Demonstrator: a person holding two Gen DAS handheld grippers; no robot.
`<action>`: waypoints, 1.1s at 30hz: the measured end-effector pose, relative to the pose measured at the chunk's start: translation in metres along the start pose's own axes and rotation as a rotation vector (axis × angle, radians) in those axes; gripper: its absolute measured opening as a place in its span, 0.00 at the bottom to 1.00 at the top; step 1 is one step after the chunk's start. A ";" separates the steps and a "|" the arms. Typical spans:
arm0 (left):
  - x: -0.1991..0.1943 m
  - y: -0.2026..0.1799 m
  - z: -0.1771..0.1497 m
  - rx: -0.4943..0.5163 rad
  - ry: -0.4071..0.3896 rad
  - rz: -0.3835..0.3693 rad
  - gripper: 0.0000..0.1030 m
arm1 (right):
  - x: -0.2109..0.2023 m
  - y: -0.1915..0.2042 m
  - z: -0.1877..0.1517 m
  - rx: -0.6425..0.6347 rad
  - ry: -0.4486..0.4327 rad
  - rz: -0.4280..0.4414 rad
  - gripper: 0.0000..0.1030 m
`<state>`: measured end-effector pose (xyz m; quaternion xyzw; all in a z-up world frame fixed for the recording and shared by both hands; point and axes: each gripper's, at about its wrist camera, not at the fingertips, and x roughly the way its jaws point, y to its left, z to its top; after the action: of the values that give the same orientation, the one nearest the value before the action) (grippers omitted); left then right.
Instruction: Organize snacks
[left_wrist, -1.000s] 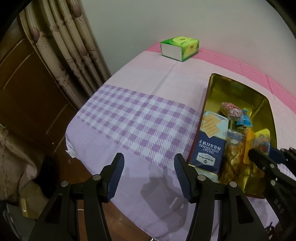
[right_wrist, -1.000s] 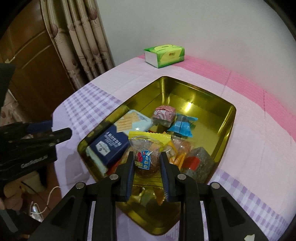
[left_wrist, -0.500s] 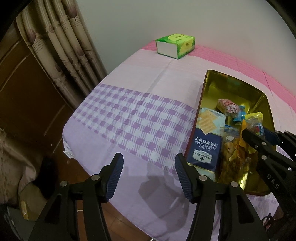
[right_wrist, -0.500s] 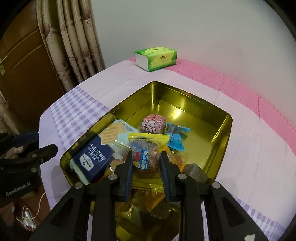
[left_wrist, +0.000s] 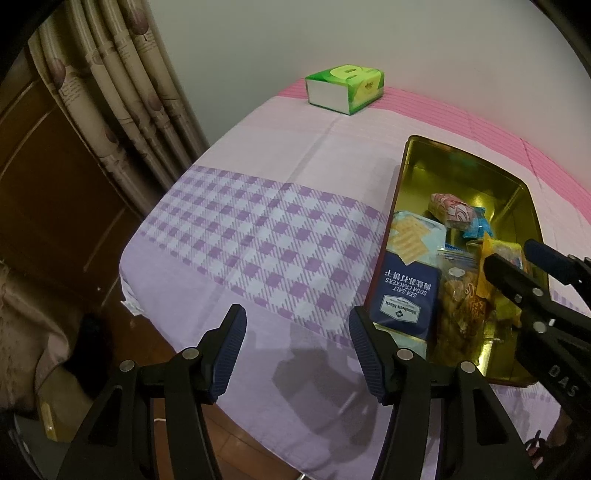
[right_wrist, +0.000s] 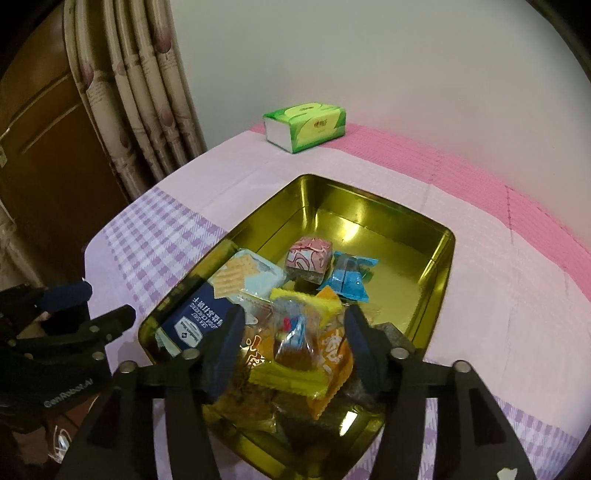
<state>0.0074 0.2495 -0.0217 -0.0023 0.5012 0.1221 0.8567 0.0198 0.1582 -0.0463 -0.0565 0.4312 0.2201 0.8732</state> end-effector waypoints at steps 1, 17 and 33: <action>0.000 0.000 0.000 0.000 0.000 -0.001 0.57 | -0.002 -0.001 0.000 0.006 -0.002 0.001 0.55; 0.000 -0.007 -0.002 0.027 0.001 0.000 0.57 | -0.038 -0.028 -0.029 0.217 0.018 -0.044 0.84; 0.000 -0.010 -0.003 0.036 0.005 0.004 0.57 | -0.030 -0.008 -0.046 0.127 0.084 -0.071 0.92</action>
<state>0.0074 0.2395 -0.0244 0.0140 0.5054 0.1146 0.8551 -0.0259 0.1274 -0.0522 -0.0257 0.4783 0.1586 0.8634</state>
